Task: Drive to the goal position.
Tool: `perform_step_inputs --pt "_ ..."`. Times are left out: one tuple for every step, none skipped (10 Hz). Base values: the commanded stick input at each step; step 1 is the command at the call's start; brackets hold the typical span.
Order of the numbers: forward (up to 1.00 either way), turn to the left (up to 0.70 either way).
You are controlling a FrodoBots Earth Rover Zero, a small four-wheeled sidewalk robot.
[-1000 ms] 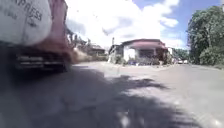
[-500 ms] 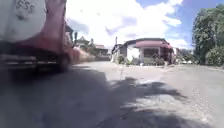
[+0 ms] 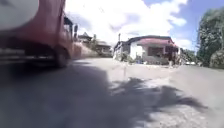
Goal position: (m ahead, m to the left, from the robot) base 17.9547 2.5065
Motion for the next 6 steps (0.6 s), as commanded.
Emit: perform_step_inputs --pt "1.0 0.0" --pt "1.0 0.0" --pt "1.0 0.0" --pt "1.0 0.0" --pt "1.0 0.0" --pt "1.0 0.0"
